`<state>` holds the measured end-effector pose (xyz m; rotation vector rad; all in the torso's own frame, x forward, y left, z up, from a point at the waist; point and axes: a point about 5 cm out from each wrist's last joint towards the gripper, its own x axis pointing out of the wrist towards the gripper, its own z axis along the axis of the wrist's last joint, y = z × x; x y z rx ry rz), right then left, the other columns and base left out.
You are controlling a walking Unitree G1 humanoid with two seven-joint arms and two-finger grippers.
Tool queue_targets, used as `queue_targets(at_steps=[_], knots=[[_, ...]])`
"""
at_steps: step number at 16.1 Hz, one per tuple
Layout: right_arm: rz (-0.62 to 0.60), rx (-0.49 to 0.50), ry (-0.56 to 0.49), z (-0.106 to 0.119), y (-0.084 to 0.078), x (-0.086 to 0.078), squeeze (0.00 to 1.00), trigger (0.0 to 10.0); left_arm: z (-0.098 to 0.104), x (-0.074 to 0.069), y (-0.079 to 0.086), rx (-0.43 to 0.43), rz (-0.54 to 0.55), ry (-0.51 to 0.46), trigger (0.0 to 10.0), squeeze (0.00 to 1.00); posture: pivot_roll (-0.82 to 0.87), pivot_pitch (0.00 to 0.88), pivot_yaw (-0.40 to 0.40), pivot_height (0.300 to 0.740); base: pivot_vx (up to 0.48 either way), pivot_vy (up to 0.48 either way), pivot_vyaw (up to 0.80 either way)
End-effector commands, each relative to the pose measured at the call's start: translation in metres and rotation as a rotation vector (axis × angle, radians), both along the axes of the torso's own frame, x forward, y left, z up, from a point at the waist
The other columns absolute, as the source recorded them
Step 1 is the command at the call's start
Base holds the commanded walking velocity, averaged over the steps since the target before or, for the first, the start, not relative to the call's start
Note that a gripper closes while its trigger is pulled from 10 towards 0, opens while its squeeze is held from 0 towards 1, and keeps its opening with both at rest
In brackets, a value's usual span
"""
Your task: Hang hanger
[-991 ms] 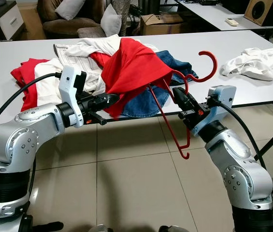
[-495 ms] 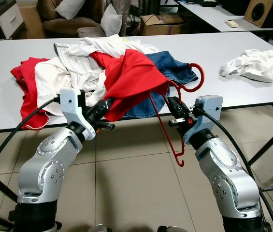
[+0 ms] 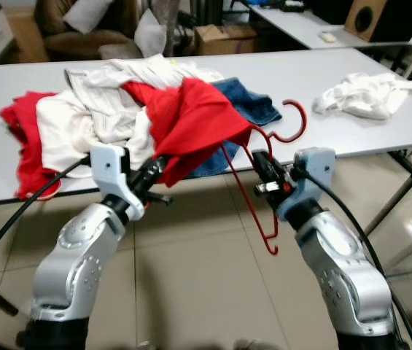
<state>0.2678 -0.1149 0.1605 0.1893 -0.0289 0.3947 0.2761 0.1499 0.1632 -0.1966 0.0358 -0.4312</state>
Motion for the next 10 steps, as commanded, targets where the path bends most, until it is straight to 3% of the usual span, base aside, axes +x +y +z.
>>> queue_targets(at_steps=[1, 10], knots=[[-0.009, 0.002, -0.042, 0.0084, -0.0011, 0.0016, 0.00, 10.0, -0.0028, -0.0010, 0.0009, 0.023, 0.008, 0.009, 10.0, 0.00, -0.08, 0.000, 0.000, 0.740, 0.000, 0.000, 0.00], [-0.007, 0.003, -0.055, 0.0099, 0.0004, 0.0015, 0.00, 10.0, 0.0009, -0.0011, -0.0026, 0.029, -0.014, -0.009, 10.0, 0.00, -0.08, 0.000, 0.003, 0.740, -0.267, 0.000, 0.00]])
